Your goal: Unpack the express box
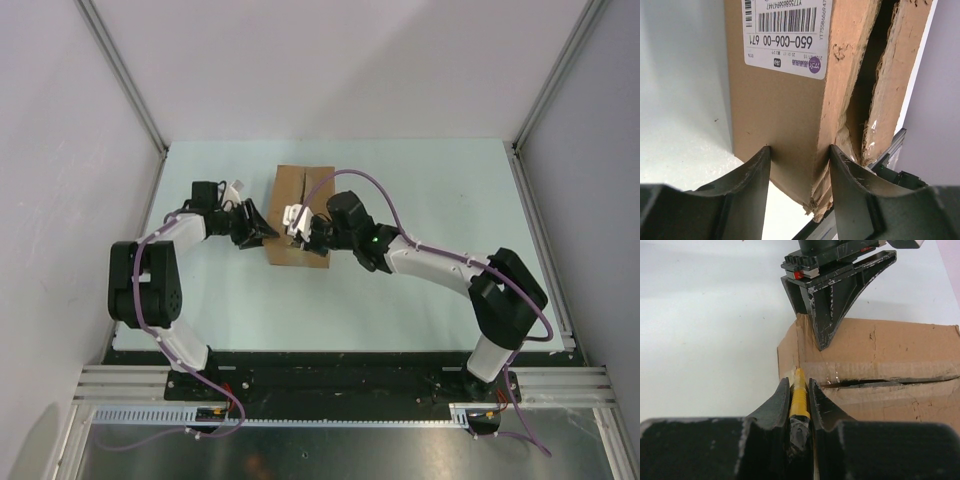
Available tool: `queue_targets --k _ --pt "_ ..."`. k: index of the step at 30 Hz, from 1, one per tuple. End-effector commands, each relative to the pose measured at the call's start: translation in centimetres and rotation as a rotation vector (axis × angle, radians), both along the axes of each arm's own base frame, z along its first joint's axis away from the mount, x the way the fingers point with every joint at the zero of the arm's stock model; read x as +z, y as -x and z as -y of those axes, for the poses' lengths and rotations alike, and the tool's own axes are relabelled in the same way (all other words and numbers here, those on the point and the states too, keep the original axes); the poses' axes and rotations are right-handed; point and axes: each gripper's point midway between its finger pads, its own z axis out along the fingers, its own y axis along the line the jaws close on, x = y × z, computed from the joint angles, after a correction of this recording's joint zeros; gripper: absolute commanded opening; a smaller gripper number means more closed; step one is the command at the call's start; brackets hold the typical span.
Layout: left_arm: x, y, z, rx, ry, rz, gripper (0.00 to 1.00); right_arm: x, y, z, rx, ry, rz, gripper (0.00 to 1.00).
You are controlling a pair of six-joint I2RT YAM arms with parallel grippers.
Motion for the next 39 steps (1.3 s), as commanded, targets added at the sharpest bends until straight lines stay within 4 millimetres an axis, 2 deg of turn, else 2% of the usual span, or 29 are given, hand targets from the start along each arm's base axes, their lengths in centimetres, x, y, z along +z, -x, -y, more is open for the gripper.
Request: queue_targets --k 1,18,22,25,26,28,29,32,33,36,39 --pt "-2.8 0.1 -2.5 0.010 -0.106 -0.027 0.34 -3.0 -0.2 4.1 -0.100 0.134 -0.104 0.00" --pt "-3.0 -0.3 -3.0 0.028 -0.117 -0.042 0.34 -2.8 -0.8 6.7 -0.154 0.148 -0.127 0.00" --pt "-1.4 -0.2 -2.0 0.002 -0.052 -0.018 0.40 -0.4 -1.4 6.2 -0.186 0.072 -0.098 0.00" --pt "1.1 -0.7 -1.5 -0.017 -0.018 0.045 0.54 3.7 -2.2 5.1 -0.220 -0.076 -0.058 0.00" --pt "2.8 -1.2 -1.5 -0.019 -0.018 0.097 0.58 6.1 -2.5 4.6 -0.227 -0.157 -0.021 0.00" --pt "4.5 -1.5 -1.3 -0.023 -0.013 0.143 0.69 8.3 -2.8 4.2 -0.260 -0.251 -0.031 0.00" --pt "6.0 -1.8 -1.2 -0.026 -0.010 0.184 0.77 10.4 -3.0 4.1 -0.269 -0.319 -0.004 0.00" --pt "8.1 -2.1 -1.2 -0.030 -0.010 0.244 0.85 12.6 -3.6 4.3 -0.316 -0.411 0.001 0.00" --pt "8.9 -2.1 -1.2 -0.029 -0.015 0.268 0.86 12.9 -3.9 4.6 -0.337 -0.420 0.007 0.00" --pt "9.5 -2.3 -1.6 -0.016 -0.044 0.299 0.88 12.8 -4.7 5.3 -0.406 -0.431 -0.007 0.00" --pt "8.8 -2.5 -2.5 0.025 -0.099 0.295 0.88 11.6 -6.3 6.7 -0.532 -0.420 -0.033 0.00"
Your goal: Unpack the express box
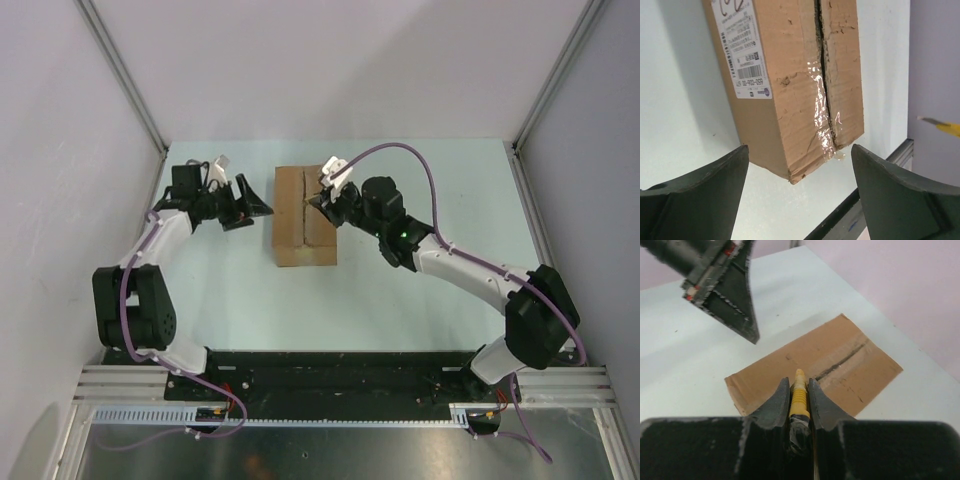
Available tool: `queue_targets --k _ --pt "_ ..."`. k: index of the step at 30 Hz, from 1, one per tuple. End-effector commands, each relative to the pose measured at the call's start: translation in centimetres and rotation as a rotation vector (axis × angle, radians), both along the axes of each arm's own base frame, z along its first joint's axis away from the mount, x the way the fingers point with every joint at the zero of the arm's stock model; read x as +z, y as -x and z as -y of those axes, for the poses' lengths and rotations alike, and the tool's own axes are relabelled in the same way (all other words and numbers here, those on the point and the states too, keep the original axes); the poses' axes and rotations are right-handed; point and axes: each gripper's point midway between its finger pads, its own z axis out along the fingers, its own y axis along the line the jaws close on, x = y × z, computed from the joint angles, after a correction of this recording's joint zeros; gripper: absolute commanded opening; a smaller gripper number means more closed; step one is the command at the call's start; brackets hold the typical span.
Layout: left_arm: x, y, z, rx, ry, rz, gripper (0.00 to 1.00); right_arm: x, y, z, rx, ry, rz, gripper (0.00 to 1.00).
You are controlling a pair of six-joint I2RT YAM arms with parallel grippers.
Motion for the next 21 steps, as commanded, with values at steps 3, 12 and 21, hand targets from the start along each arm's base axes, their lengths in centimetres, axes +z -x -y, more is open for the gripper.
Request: queue_targets --k 3,12,21 --pt "0.5 -1.5 -2.5 0.127 -0.129 0.055 0.87 0.6 -4.2 4.5 -0.353 -0.085 -0.054 0.00" --pt "-0.5 -7.1 -4.2 0.270 -0.166 0.021 0.85 -6.5 -6.6 8.4 -0.650 0.012 -0.205 0.00" --pt "0.1 -11.3 -1.2 0.205 -0.154 0.087 0.88 -10.5 -4.7 6.8 -0.631 0.098 -0.297 0.00"
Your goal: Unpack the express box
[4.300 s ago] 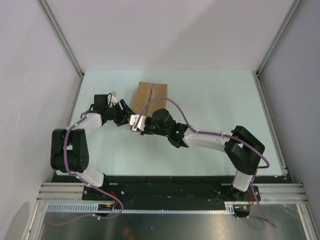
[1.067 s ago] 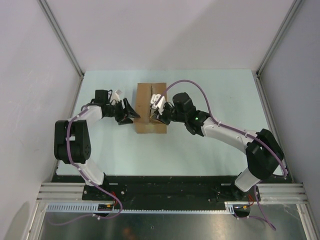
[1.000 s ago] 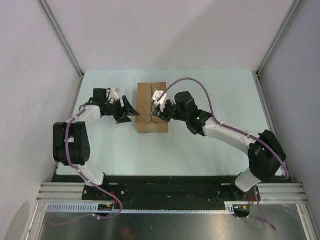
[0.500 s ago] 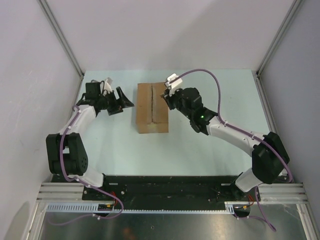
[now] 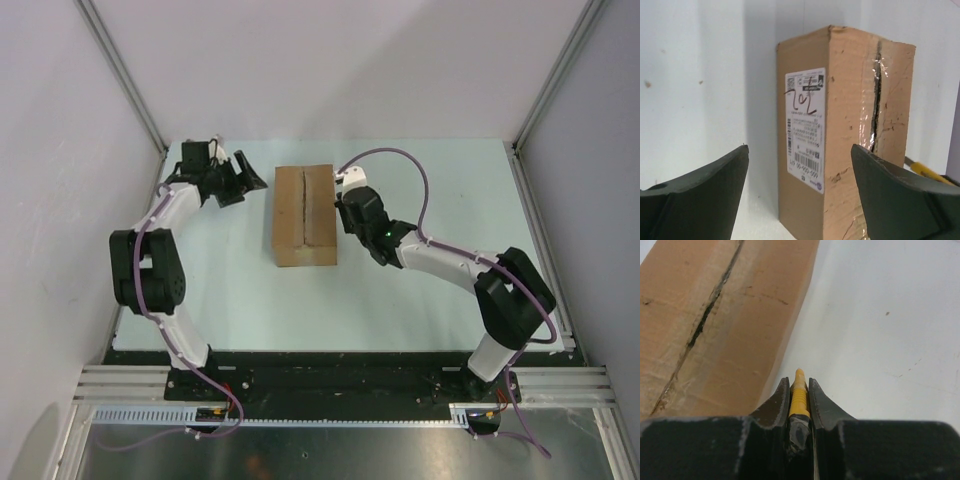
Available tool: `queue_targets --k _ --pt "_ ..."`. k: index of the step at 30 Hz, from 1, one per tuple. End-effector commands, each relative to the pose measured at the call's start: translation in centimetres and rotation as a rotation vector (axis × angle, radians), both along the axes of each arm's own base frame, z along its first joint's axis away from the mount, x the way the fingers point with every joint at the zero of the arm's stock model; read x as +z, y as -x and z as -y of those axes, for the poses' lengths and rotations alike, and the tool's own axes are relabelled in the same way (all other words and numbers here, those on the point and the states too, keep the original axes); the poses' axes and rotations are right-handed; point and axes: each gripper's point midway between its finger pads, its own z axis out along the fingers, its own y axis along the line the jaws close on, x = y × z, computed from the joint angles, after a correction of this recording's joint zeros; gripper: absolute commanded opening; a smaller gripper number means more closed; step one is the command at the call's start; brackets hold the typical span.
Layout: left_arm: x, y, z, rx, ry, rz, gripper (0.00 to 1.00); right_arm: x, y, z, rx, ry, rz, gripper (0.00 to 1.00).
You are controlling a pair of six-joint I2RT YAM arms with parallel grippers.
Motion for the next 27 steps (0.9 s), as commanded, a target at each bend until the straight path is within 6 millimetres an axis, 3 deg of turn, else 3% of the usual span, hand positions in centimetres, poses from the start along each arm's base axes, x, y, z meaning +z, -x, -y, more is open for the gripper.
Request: queue_targets --k 1,7,12,16,19,22,24,27 --pt "1.0 -2.6 2.7 -0.048 0.006 0.069 0.88 0.0 0.7 -1.6 0.026 -0.013 0.000 0.00" --pt "0.5 -3.5 6.5 -0.190 0.021 0.101 0.88 -0.7 3.3 -5.2 0.182 -0.027 -0.036 0.00" --pt "-0.1 -4.3 8.2 -0.300 0.058 0.122 0.84 -0.5 6.8 -9.4 0.337 -0.069 -0.050 0.00" --pt "-0.1 -3.7 9.2 -0.429 0.057 0.177 0.83 0.4 8.9 -11.8 0.439 -0.112 -0.044 0.00" --pt "0.1 -2.2 10.2 -0.556 0.086 0.223 0.82 0.9 8.7 -10.9 0.414 -0.114 -0.050 0.00" --pt "0.2 -1.0 10.8 -0.631 0.116 0.247 0.84 3.2 7.3 -7.4 0.305 -0.140 -0.054 0.00" --pt "0.3 -1.5 10.3 -0.595 0.083 0.249 0.86 6.0 7.4 -5.6 0.311 -0.214 -0.062 0.00" --pt "2.0 -3.4 8.7 -0.464 -0.010 0.268 0.88 8.9 6.0 -2.3 0.276 -0.229 0.005 0.00"
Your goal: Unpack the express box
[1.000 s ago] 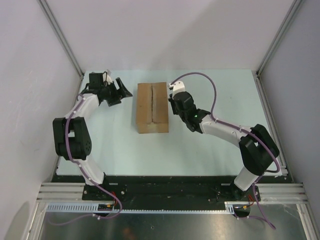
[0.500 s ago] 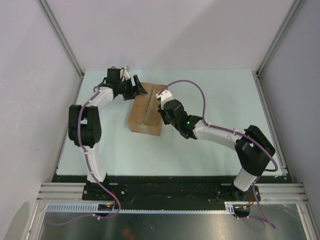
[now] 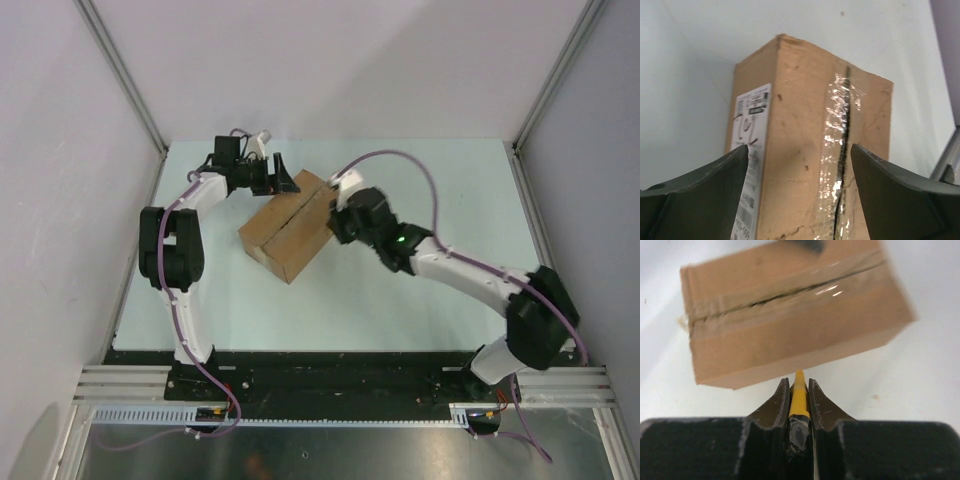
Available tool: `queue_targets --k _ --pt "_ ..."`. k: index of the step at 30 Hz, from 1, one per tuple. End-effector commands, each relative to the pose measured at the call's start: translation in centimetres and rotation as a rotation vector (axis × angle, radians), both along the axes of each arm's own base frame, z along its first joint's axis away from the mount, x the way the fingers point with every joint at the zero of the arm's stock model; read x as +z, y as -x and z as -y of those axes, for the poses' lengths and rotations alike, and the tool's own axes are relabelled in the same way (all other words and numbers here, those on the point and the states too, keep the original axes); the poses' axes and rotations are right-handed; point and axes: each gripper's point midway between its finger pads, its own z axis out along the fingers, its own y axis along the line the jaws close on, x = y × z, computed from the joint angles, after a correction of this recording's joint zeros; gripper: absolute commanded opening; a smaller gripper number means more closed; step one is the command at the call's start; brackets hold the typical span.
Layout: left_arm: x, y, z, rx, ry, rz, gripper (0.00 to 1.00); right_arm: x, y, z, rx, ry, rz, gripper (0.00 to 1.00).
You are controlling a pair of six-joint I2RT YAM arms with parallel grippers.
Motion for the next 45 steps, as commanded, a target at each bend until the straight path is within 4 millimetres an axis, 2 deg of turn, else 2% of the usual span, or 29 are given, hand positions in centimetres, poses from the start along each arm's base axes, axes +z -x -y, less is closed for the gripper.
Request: queue_targets --k 1,2,4,5,6,7,8,9,10,11,12,13,14,15,16,17,18,19,20,22,27,33,35,36,38,40,41,42,45 --pt "5.3 -1.8 -1.0 0.080 -0.059 0.162 0.88 8.3 -1.8 4.6 -0.066 -0.140 0.118 0.00" --pt "6.3 -2.2 -1.5 0.122 -0.070 0.177 0.89 8.8 -2.8 5.9 -0.095 -0.143 0.136 0.00" --pt "8.0 -3.0 -3.1 0.248 -0.106 0.196 0.90 9.5 -4.0 7.1 -0.120 -0.155 0.162 0.00" --pt "9.9 -2.8 -3.9 0.305 -0.118 0.227 0.90 10.0 -5.4 8.1 -0.151 -0.171 0.183 0.00" --pt "10.7 -3.1 -5.5 0.422 -0.143 0.224 0.90 9.9 -6.1 8.7 -0.171 -0.174 0.189 0.00" --pt "10.0 -2.4 -6.5 0.478 -0.164 0.199 0.90 9.8 -7.3 9.1 -0.198 -0.179 0.203 0.00" --pt "12.4 -1.1 -7.5 0.545 -0.152 0.232 0.90 9.7 -8.1 9.6 -0.217 -0.183 0.212 0.00" --pt "12.6 -0.3 -8.5 0.627 -0.122 0.196 0.90 9.2 -9.3 10.6 -0.248 -0.182 0.215 0.00" --pt "10.4 1.1 -9.9 0.702 -0.150 0.141 0.90 9.1 -10.5 10.4 -0.248 -0.206 0.230 0.00" --pt "12.3 2.8 -10.6 0.764 -0.093 0.147 0.90 8.8 -11.2 10.6 -0.252 -0.216 0.235 0.00" --pt "11.7 3.9 -11.1 0.795 -0.083 0.121 0.90 8.6 -12.3 11.4 -0.274 -0.229 0.243 0.00" --pt "9.4 5.8 -11.3 0.811 -0.092 0.065 0.90 9.2 -13.2 11.5 -0.285 -0.272 0.264 0.00" --pt "9.0 6.8 -11.2 0.811 -0.080 0.054 0.90 7.9 -14.1 11.6 -0.299 -0.282 0.243 0.00" --pt "9.7 8.0 -11.0 0.811 -0.054 0.062 0.90 8.0 -15.2 12.5 -0.323 -0.307 0.257 0.00" --pt "7.6 9.5 -10.5 0.783 -0.053 0.011 0.90 7.7 -15.4 11.6 -0.275 -0.343 0.228 0.00" --pt "7.0 10.3 -10.2 0.770 -0.045 -0.006 0.90 6.3 -16.0 11.2 -0.261 -0.338 0.204 0.00" --pt "7.1 11.1 -10.0 0.760 -0.033 -0.006 0.90 5.9 -16.5 11.1 -0.250 -0.341 0.197 0.00" --pt "5.5 12.1 -9.8 0.748 -0.038 -0.044 0.90 5.4 -16.6 10.4 -0.216 -0.343 0.185 0.00" --pt "5.0 12.7 -9.6 0.747 -0.026 -0.063 0.90 4.7 -17.2 9.9 -0.202 -0.340 0.172 0.00" --pt "3.6 13.9 -9.4 0.747 -0.017 -0.105 0.90 4.0 -17.1 8.7 -0.138 -0.350 0.145 0.00" --pt "2.7 14.6 -8.9 0.729 -0.005 -0.141 0.90 3.0 -16.6 6.7 -0.055 -0.376 0.089 0.00" --pt "1.3 14.1 -8.3 0.707 -0.005 -0.203 0.89 2.3 -14.3 5.9 -0.020 -0.344 0.002 0.00" --pt "0.6 13.4 -8.2 0.694 -0.020 -0.224 0.87 2.8 -13.5 5.8 -0.017 -0.345 -0.022 0.00" --pt "0.4 13.1 -8.2 0.691 -0.025 -0.230 0.86 2.2 -12.8 5.7 -0.011 -0.327 -0.057 0.00" --pt "0.7 12.2 -8.8 0.703 -0.034 -0.218 0.84 2.5 -11.6 5.4 0.001 -0.308 -0.076 0.00" --pt "1.2 11.6 -9.2 0.716 -0.038 -0.199 0.83 1.5 -9.6 5.0 0.015 -0.267 -0.126 0.00" --pt "1.4 11.3 -9.5 0.713 -0.052 -0.180 0.83 2.2 -8.8 4.9 0.023 -0.257 -0.112 0.00" --pt "1.5 11.1 -9.7 0.712 -0.064 -0.168 0.83 2.0 -7.6 4.1 0.042 -0.242 -0.126 0.00" --pt "1.9 10.6 -9.8 0.684 -0.062 -0.154 0.83 2.0 -5.5 3.6 0.047 -0.232 -0.136 0.00"
